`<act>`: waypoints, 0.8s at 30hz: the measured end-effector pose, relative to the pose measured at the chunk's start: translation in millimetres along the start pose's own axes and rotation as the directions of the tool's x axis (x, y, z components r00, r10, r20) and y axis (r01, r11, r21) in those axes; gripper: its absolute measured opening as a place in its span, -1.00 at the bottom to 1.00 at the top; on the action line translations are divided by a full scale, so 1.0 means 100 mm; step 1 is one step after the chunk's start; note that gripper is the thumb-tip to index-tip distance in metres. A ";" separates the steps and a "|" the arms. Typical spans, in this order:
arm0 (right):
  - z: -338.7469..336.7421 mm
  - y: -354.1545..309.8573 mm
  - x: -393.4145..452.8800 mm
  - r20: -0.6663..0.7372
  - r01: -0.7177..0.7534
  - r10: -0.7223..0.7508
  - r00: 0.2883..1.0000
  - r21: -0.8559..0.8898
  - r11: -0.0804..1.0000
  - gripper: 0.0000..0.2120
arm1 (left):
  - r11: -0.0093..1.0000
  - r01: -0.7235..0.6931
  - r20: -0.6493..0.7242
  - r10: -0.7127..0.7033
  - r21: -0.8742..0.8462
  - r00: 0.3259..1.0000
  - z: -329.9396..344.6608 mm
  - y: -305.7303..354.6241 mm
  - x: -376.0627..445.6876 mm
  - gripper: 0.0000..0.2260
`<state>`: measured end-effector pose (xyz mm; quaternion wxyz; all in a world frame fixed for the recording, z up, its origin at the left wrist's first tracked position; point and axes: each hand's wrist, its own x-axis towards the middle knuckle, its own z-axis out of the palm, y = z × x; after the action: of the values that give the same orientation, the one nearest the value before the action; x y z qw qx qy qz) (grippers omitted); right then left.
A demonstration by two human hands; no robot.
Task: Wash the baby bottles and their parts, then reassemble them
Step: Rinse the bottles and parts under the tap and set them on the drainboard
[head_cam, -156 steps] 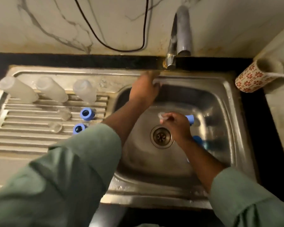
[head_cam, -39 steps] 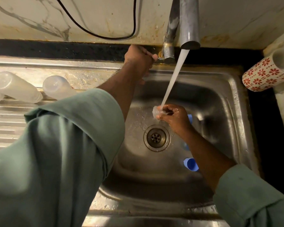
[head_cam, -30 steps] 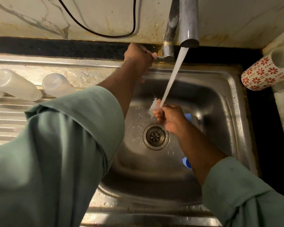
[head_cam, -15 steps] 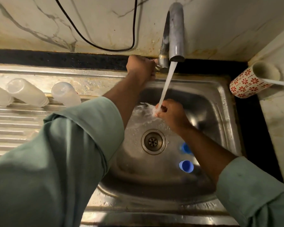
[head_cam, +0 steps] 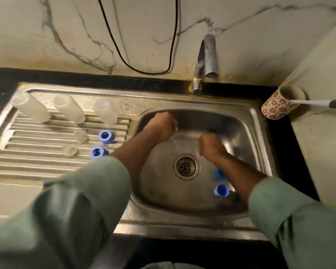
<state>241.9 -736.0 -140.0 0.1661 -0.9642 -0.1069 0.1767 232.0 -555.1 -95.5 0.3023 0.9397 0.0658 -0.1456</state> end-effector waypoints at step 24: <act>1.09 -3.39 -0.35 0.063 0.485 -0.482 0.874 -0.042 0.874 -0.71 | 0.988 0.124 -0.161 -0.109 0.092 0.981 -1.00 -3.19 -1.76 -0.75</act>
<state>119.1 -402.3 -103.7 0.1751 -0.9064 -0.3536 0.1507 20.9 -245.0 -138.0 0.2391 0.9569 0.1365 -0.0927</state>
